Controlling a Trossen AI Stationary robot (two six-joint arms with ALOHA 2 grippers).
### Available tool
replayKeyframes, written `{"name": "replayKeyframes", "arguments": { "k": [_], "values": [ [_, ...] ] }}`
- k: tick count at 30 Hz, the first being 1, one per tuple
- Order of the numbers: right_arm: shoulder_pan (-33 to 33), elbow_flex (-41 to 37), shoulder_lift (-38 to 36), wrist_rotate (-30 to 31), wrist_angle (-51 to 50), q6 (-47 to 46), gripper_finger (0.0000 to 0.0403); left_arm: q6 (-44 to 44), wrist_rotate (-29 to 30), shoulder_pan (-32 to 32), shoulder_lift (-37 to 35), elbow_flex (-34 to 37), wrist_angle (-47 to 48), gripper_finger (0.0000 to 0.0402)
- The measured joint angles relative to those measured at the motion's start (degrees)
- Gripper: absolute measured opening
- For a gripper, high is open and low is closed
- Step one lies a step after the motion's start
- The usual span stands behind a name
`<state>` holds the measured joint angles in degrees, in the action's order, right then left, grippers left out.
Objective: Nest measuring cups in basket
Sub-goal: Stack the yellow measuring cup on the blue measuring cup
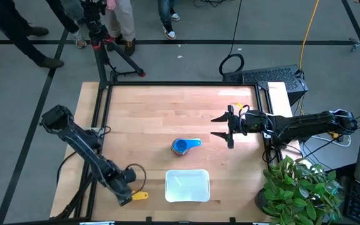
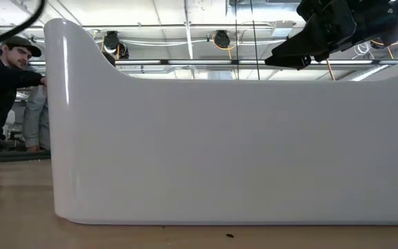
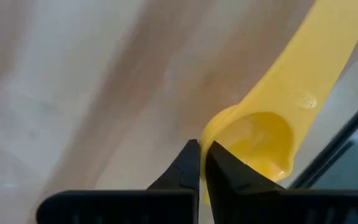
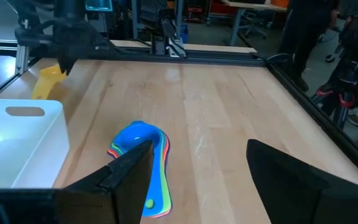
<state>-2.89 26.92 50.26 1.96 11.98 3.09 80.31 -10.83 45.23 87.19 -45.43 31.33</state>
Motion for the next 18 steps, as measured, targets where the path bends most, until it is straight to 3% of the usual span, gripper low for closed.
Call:
{"name": "replayKeyframes", "arguments": {
  "k": [7, 11, 15, 18],
  "values": [
    [-0.6, 0.0, 0.0, 0.0, 0.0, 0.1, 0.0249, -3.8, 1.5, -14.0, -13.4, 0.0, 10.2, 0.0008],
    [-0.6, 0.0, 0.0, 0.2, 0.0, 0.2, 0.0249, -8.2, 3.3, -24.7, -21.1, -0.1, 10.2, 0.0007],
    [-0.8, 0.0, 0.0, 1.5, -0.2, 0.2, 0.0249, -16.3, 2.2, -35.4, -22.5, -2.3, 10.4, 0.0007],
    [-1.4, 0.0, 0.0, 1.3, -0.2, 0.4, 0.0249, -24.4, 1.2, -41.4, -19.2, -6.1, 10.4, 0.0007]
  ]
}}
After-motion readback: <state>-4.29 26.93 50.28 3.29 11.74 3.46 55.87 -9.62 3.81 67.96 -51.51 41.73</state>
